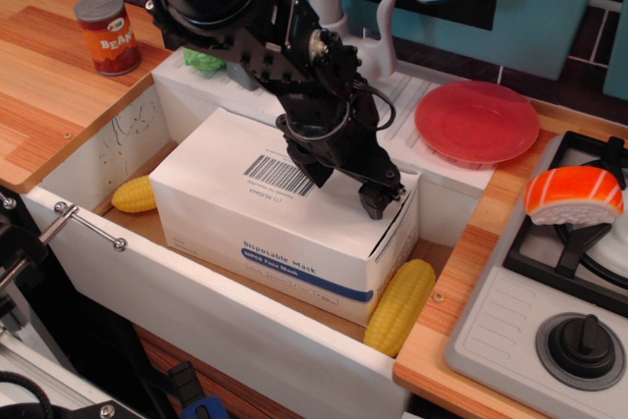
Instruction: Close white1fbox flap
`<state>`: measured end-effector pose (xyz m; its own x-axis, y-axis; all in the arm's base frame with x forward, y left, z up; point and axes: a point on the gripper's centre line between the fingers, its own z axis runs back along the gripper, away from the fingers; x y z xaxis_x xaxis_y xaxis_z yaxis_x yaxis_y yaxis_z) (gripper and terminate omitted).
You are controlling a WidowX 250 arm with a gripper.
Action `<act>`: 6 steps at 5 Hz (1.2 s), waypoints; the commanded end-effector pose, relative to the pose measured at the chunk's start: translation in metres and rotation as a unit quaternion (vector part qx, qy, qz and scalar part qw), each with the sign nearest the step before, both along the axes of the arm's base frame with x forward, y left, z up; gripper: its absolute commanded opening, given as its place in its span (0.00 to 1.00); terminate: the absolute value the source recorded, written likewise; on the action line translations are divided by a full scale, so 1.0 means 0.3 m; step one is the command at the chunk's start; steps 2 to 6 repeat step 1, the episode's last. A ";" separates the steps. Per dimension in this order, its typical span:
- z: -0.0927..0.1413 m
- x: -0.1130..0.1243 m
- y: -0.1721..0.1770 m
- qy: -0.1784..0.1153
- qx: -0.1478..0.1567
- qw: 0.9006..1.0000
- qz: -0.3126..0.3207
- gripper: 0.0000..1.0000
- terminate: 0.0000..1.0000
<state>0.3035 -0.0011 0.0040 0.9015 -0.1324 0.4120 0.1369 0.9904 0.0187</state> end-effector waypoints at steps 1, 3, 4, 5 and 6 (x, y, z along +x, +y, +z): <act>0.039 -0.029 -0.005 0.008 0.006 1.000 -0.011 1.00 1.00; 0.039 -0.029 -0.005 0.008 0.006 1.000 -0.011 1.00 1.00; 0.039 -0.029 -0.005 0.008 0.006 1.000 -0.011 1.00 1.00; 0.039 -0.029 -0.005 0.008 0.006 1.000 -0.011 1.00 1.00; 0.039 -0.029 -0.005 0.008 0.006 1.000 -0.011 1.00 1.00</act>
